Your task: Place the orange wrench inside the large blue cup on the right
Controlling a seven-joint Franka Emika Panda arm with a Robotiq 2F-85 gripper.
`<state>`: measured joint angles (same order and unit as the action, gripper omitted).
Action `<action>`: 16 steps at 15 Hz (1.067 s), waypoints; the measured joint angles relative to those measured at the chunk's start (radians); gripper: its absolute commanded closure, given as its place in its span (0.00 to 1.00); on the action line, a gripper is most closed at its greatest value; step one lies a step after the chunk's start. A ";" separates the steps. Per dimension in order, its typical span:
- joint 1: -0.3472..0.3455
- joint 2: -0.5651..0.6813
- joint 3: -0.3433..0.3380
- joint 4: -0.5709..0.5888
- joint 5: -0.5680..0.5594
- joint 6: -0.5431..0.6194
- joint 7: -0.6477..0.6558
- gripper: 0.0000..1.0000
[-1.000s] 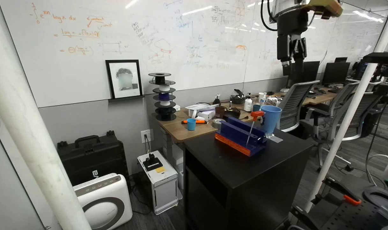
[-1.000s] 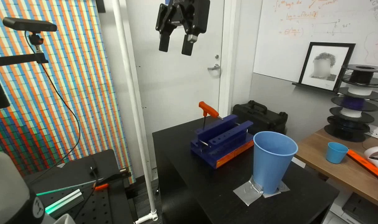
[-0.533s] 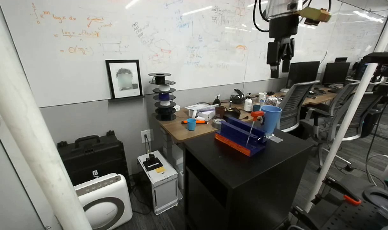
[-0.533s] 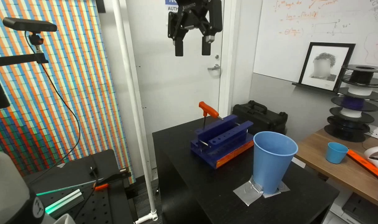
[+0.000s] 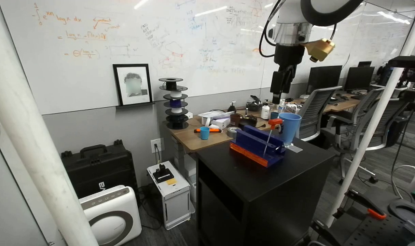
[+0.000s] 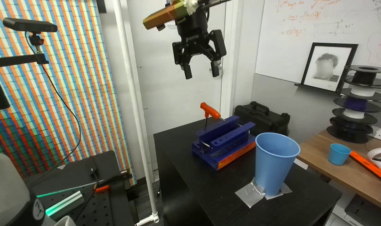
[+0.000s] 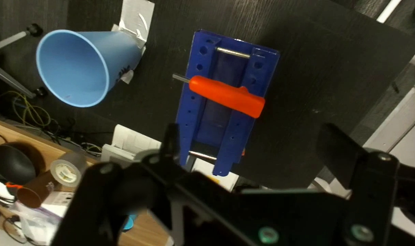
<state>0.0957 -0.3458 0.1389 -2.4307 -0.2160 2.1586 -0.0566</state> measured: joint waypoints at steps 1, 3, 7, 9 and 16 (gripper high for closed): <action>0.014 0.003 -0.009 -0.018 0.026 0.021 -0.049 0.00; 0.043 0.004 -0.034 -0.045 0.094 0.043 -0.163 0.00; 0.081 0.003 -0.113 -0.075 0.198 0.040 -0.448 0.00; 0.085 0.002 -0.153 -0.090 0.219 0.030 -0.590 0.00; 0.062 0.015 -0.185 -0.118 0.121 0.058 -0.810 0.00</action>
<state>0.1579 -0.3309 -0.0457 -2.5483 -0.0948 2.2163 -0.8665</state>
